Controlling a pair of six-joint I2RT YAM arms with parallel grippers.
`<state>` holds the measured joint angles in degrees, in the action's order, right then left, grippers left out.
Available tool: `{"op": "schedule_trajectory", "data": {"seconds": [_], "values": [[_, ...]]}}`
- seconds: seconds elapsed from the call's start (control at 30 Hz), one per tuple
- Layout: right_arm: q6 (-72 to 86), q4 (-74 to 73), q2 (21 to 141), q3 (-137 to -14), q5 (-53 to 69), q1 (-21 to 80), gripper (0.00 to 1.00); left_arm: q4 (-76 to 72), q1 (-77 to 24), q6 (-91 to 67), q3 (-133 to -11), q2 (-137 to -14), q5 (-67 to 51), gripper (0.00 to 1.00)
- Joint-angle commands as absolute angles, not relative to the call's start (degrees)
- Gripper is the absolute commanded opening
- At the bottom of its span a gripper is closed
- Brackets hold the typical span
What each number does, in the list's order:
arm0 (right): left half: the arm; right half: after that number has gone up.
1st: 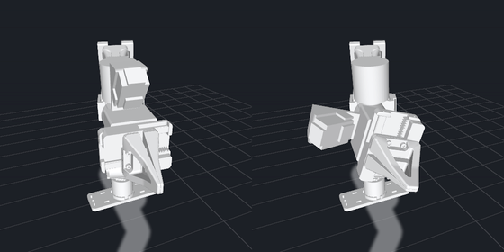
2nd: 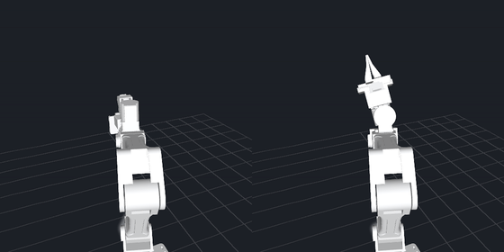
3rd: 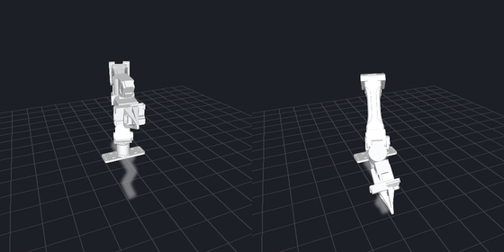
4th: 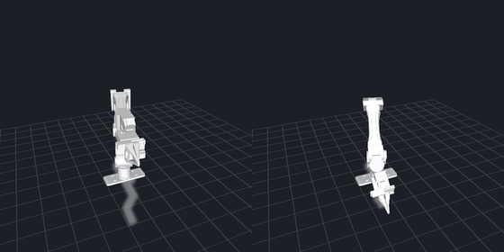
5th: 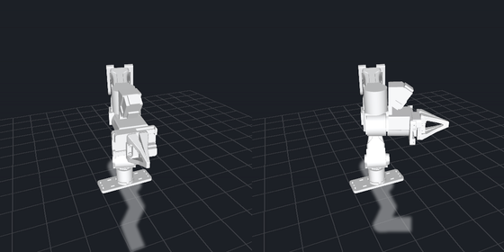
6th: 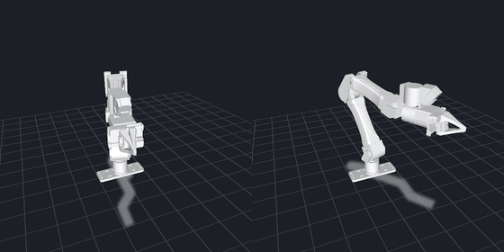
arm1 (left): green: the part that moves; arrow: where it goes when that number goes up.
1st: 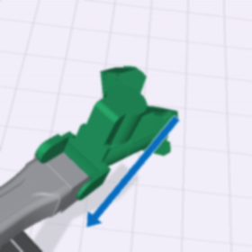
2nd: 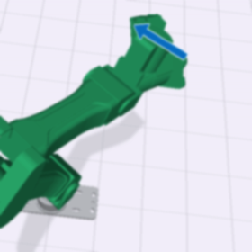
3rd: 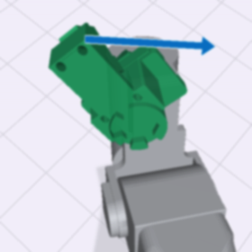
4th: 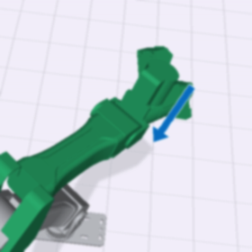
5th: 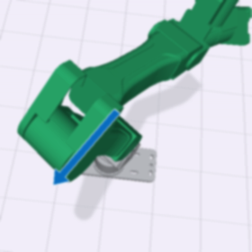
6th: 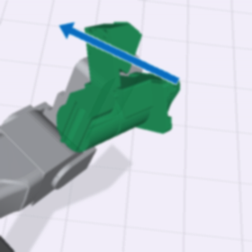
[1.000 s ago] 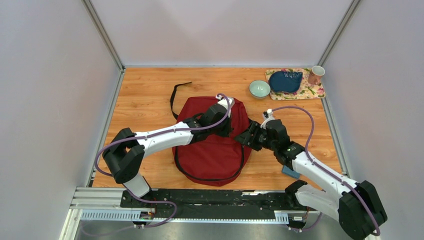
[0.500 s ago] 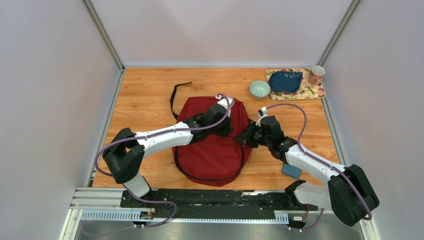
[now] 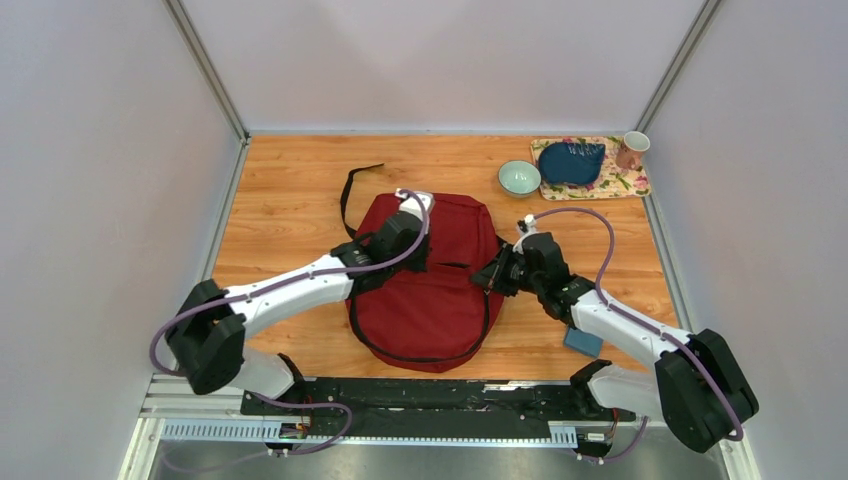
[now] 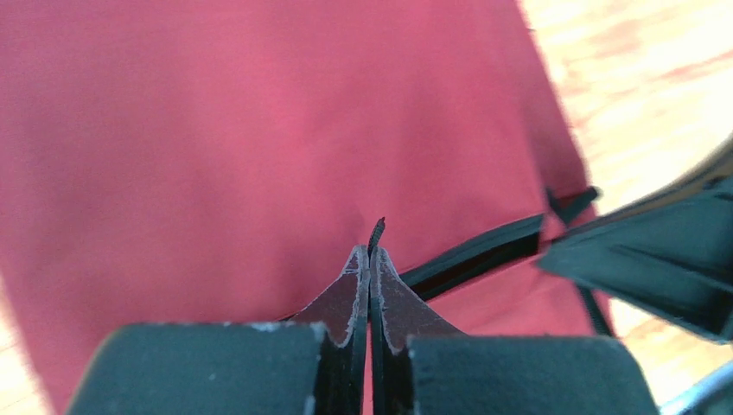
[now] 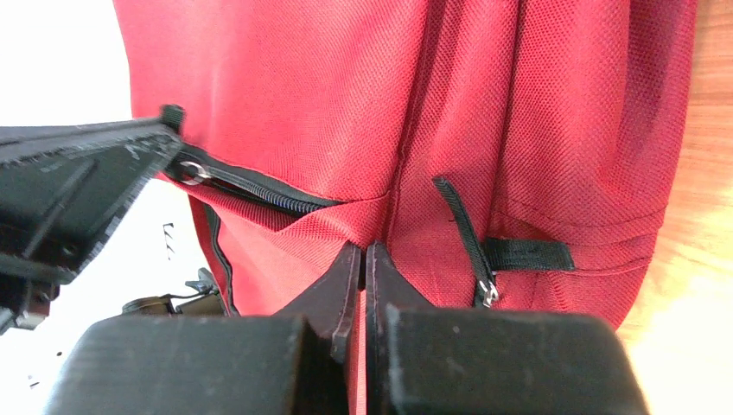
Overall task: Pack the student bag
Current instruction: Unzip the student bag at the center of the board.
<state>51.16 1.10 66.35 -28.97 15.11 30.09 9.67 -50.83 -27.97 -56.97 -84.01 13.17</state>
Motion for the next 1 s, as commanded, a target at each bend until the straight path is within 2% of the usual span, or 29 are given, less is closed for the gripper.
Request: {"op": "schedule_trajectory", "data": {"seconds": [0.0, 0.23, 0.43, 0.53, 0.57, 0.6, 0.63, 0.73, 0.97], "values": [[50.4, 1.1, 65.7, -27.3, 14.8, 29.4, 0.00, 12.1, -45.9, -22.9, -52.2, -74.6, 22.4, 0.00], [50.6, 1.3, 65.7, -27.2, 15.5, 29.4, 0.00, 19.2, -40.3, -20.5, -45.3, -62.3, 33.8, 0.00], [50.1, 2.2, 66.4, -28.5, 17.2, 29.4, 0.00, 19.4, -38.1, -23.7, -39.6, -56.9, 30.8, 0.00], [49.3, 1.8, 66.0, -29.9, 19.2, 29.4, 0.09, 20.2, -38.1, -26.9, -37.7, -56.0, 29.8, 0.15], [48.6, 0.7, 65.7, -30.3, 19.5, 29.3, 0.14, 20.4, -38.1, -27.9, -36.7, -55.7, 29.8, 0.24], [48.3, 0.3, 65.3, -31.2, 19.6, 29.4, 0.17, 20.7, -38.1, -29.7, -36.2, -55.5, 29.9, 0.28], [48.0, 0.3, 64.3, -31.4, 19.6, 29.4, 0.20, 20.7, -37.9, -30.5, -35.2, -55.1, 29.8, 0.38], [46.8, -3.8, 62.2, -32.5, 19.3, 29.4, 0.29, 18.1, -37.7, -33.6, -32.0, -53.9, 28.1, 0.50], [44.3, -13.0, 56.2, -34.9, 15.9, 29.3, 0.41, 18.5, -37.0, -39.0, -28.8, -51.3, 29.7, 0.58]]}}
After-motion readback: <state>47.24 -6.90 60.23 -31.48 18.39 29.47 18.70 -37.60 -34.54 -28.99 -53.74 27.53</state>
